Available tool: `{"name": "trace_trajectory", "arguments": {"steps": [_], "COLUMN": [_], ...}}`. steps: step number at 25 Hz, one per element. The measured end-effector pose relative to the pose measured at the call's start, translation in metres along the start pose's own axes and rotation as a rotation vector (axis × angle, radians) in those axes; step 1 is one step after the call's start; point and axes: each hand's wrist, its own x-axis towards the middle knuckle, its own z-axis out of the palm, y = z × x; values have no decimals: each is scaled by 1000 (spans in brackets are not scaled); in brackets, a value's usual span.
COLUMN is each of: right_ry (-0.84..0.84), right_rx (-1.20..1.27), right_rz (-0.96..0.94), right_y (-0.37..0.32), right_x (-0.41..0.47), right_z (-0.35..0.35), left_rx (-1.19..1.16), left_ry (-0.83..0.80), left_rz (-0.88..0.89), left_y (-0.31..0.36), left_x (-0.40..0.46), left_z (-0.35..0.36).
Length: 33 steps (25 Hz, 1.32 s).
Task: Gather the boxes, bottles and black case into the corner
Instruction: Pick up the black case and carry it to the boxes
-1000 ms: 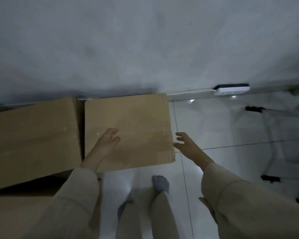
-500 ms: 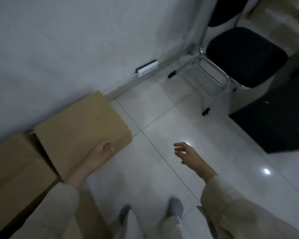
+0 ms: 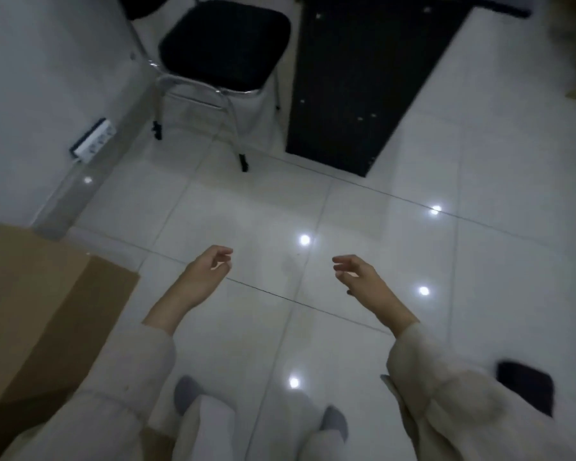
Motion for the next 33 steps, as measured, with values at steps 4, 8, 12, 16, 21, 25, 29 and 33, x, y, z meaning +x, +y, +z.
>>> {"name": "trace_trajectory", "arguments": {"steps": [4, 8, 12, 16, 21, 25, 29, 33], "right_ry": [180, 390, 663, 879, 1085, 1151, 1204, 1188], "right_rx": [132, 284, 477, 705, 887, 1010, 1087, 1162], "right_rz": [-48, -39, 43, 180, 316, 418, 520, 638], "right_y": [49, 102, 169, 229, 300, 357, 438, 535], "right_x": [-102, -206, -282, -336, -377, -370, -327, -269], "right_z": [-110, -189, -229, -243, -266, -285, -310, -322], "left_rx": [38, 117, 235, 288, 349, 409, 530, 633], "left_ry": [-111, -284, -454, -547, -631, -724, -820, -825], "left_rz": [147, 319, 493, 604, 700, 717, 748, 780], "left_y": [115, 200, 252, 282, 316, 331, 323, 286], "left_x": [-64, -133, -178, -205, -221, -215, -175, -122], "left_z": [101, 195, 282, 352, 454, 545, 651, 757]}}
